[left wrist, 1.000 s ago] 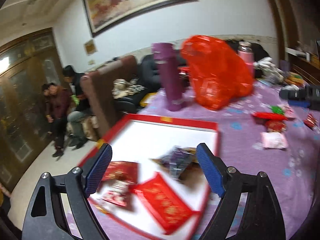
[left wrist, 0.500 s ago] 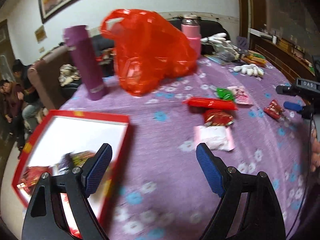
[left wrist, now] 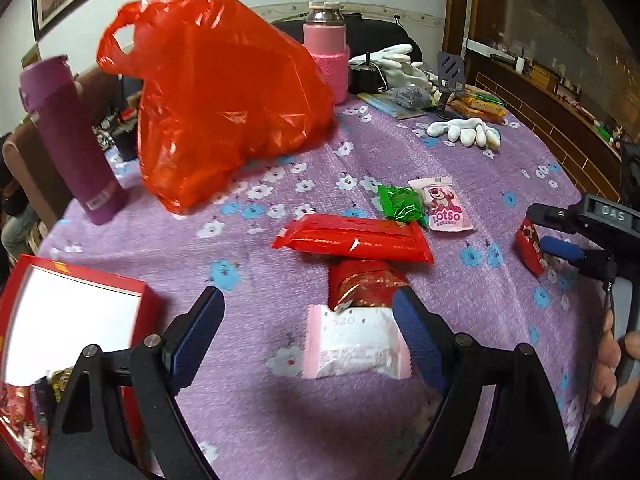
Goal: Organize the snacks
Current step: 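Grasp the white-pink packet with left tool while right grasps the red-gold candy, then carry the white-pink packet and red-gold candy into the white tray and release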
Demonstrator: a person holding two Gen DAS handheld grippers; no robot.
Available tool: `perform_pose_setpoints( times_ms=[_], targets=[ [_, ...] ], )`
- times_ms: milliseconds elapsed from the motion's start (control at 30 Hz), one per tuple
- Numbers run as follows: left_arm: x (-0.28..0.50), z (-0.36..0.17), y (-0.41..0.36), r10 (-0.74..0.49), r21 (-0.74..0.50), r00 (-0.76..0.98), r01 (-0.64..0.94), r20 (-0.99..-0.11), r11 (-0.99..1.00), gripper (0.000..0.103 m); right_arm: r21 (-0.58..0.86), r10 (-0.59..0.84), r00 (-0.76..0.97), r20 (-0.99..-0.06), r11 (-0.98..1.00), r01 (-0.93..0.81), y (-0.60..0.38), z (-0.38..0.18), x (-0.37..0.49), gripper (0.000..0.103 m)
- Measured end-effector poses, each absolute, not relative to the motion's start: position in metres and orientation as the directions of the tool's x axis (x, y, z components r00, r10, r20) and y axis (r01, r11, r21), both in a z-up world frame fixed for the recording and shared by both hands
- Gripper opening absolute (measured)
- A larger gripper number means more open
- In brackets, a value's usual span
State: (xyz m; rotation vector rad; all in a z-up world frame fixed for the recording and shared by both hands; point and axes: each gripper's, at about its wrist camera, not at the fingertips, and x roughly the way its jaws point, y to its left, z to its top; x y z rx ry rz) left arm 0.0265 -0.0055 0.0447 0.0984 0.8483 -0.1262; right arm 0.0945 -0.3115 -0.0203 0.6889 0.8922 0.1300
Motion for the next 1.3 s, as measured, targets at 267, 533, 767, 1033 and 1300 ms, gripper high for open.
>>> perform_pose_setpoints(
  times_ms=[267, 533, 767, 1033, 1300],
  targets=[
    [0.026, 0.028, -0.022, -0.092, 0.055, 0.642, 0.205, -0.762, 0.977, 0.086, 0.549, 0.314, 0.632, -0.708, 0.809, 0.213, -0.316, -0.02, 0.098, 0.071],
    [0.03, 0.0, -0.022, -0.11, 0.027, 0.576, 0.224, -0.81, 0.974, 0.086, 0.366, 0.191, 0.624, -0.758, 0.916, 0.164, -0.287, -0.018, 0.107, 0.075],
    [0.023, 0.0, -0.015, -0.125, 0.009, 0.607, 0.211, -0.785, 0.977, 0.061, 0.103, 0.007, 0.614, -0.789, 0.987, 0.12, -0.254, -0.021, 0.108, 0.06],
    [0.009, 0.004, -0.003, -0.178, -0.047, 0.601, 0.228, -0.779, 0.973, 0.024, 0.072, 0.019, 0.608, -0.793, 0.995, 0.062, -0.243, -0.02, 0.107, 0.033],
    [-0.018, 0.006, 0.015, -0.229, -0.103, 0.591, 0.239, -0.773, 0.966, 0.017, 0.289, 0.306, 0.555, -0.774, 0.95, -0.121, -0.227, -0.02, 0.104, 0.033]
  ],
)
